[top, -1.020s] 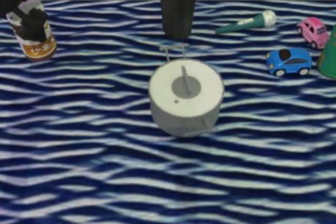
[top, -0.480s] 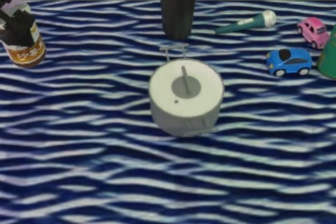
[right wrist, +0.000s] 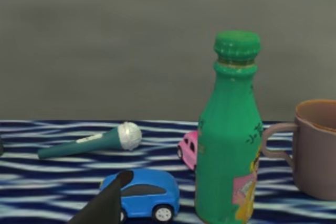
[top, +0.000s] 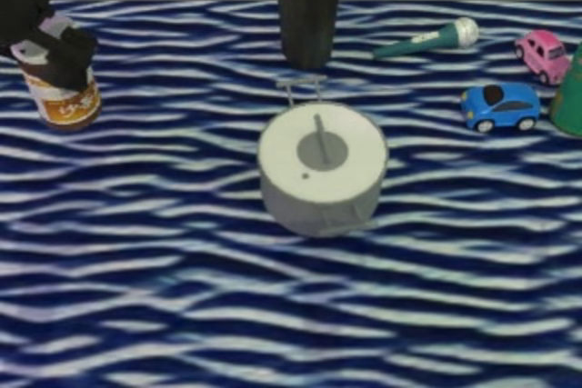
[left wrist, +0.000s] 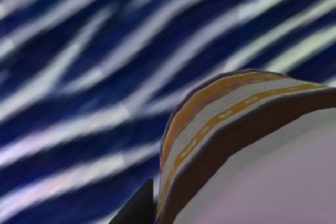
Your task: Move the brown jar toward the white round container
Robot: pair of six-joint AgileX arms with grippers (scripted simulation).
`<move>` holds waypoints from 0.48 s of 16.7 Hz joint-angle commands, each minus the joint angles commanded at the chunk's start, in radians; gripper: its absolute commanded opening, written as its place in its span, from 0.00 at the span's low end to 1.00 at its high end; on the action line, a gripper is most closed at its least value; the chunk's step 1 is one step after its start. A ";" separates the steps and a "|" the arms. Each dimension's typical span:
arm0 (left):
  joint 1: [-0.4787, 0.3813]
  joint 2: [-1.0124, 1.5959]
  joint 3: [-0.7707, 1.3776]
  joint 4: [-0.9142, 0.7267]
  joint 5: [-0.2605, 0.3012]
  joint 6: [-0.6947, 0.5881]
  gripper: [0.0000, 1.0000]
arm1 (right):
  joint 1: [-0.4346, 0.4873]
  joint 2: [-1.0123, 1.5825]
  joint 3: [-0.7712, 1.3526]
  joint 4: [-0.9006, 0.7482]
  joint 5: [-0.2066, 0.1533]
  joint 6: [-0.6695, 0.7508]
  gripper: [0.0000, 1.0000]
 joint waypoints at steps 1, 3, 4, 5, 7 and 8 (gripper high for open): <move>-0.025 -0.011 -0.030 0.021 -0.019 -0.073 0.00 | 0.000 0.000 0.000 0.000 0.000 0.000 1.00; -0.080 -0.036 -0.098 0.068 -0.062 -0.238 0.00 | 0.000 0.000 0.000 0.000 0.000 0.000 1.00; -0.108 -0.051 -0.134 0.093 -0.084 -0.325 0.00 | 0.000 0.000 0.000 0.000 0.000 0.000 1.00; -0.136 -0.065 -0.171 0.119 -0.107 -0.413 0.00 | 0.000 0.000 0.000 0.000 0.000 0.000 1.00; -0.191 -0.096 -0.242 0.170 -0.151 -0.580 0.00 | 0.000 0.000 0.000 0.000 0.000 0.000 1.00; -0.216 -0.111 -0.276 0.194 -0.172 -0.652 0.00 | 0.000 0.000 0.000 0.000 0.000 0.000 1.00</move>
